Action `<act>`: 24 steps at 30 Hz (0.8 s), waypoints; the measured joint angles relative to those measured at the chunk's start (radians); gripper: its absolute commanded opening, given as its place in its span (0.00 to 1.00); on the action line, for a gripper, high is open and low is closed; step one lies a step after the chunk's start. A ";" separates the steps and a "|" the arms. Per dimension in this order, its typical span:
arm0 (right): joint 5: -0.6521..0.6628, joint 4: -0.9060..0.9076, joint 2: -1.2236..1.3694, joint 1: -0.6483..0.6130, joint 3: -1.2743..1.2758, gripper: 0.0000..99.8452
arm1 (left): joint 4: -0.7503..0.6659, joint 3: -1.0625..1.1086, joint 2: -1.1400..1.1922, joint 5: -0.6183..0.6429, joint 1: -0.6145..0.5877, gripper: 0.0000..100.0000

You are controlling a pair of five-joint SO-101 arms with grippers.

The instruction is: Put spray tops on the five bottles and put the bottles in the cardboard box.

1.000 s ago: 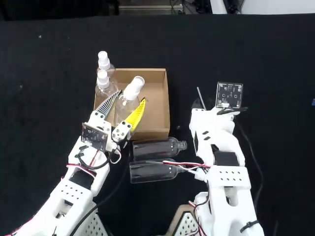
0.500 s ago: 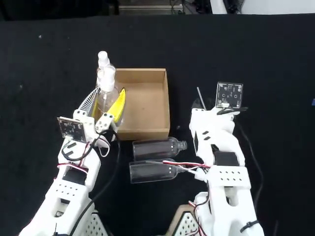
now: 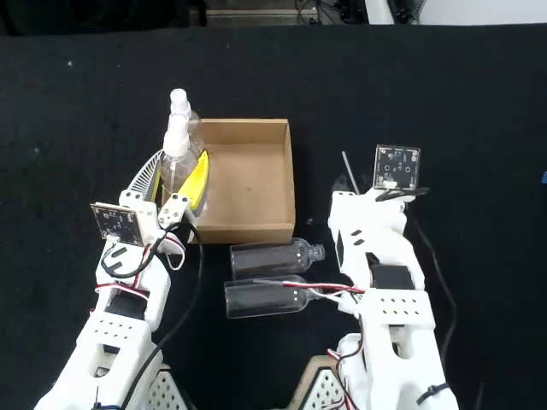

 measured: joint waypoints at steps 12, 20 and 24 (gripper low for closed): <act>0.000 0.000 0.000 0.000 0.000 0.10 | 0.000 -0.008 0.040 0.000 -0.008 0.03; 0.000 0.000 0.000 0.000 0.000 0.10 | 0.000 -0.104 0.259 0.000 -0.008 0.03; 0.000 0.000 0.000 0.000 0.000 0.10 | 0.000 -0.138 0.325 0.000 -0.008 0.03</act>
